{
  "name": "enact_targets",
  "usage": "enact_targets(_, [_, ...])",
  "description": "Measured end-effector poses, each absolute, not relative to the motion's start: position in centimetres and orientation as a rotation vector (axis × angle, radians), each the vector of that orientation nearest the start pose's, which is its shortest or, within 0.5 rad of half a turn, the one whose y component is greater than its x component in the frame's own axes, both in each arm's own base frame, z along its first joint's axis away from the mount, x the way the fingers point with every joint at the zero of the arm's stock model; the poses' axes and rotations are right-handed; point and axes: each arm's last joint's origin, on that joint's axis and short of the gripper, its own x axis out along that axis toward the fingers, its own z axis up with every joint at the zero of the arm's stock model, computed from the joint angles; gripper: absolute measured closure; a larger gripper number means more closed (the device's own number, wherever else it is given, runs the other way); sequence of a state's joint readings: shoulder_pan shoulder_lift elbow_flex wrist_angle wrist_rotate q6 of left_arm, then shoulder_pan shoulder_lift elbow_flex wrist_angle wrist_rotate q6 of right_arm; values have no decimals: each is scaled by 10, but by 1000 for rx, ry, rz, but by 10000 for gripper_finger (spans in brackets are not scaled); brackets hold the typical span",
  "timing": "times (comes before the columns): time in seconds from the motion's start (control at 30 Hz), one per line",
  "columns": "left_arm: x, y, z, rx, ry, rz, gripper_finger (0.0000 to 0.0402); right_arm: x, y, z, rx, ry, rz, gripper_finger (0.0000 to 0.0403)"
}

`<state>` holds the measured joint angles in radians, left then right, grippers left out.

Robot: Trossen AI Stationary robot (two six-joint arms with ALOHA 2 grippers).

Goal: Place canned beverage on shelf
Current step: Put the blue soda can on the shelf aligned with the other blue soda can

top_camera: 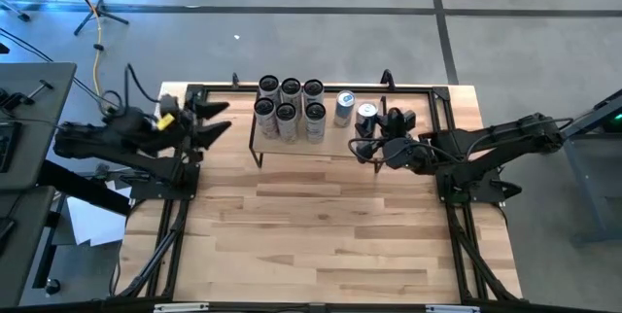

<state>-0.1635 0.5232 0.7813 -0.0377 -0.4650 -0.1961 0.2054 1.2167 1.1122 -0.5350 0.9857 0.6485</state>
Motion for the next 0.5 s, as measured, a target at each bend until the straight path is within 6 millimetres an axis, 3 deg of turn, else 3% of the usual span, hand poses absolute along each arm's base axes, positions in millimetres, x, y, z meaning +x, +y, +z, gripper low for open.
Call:
enact_targets(0.23, [120,-6,343,-404,-335,269,126,245,27,334,220,300,-857,180])
enact_targets(0.5, [118,-5,348,-458,-417,278,126,241,30,328,170,380,-843,179])
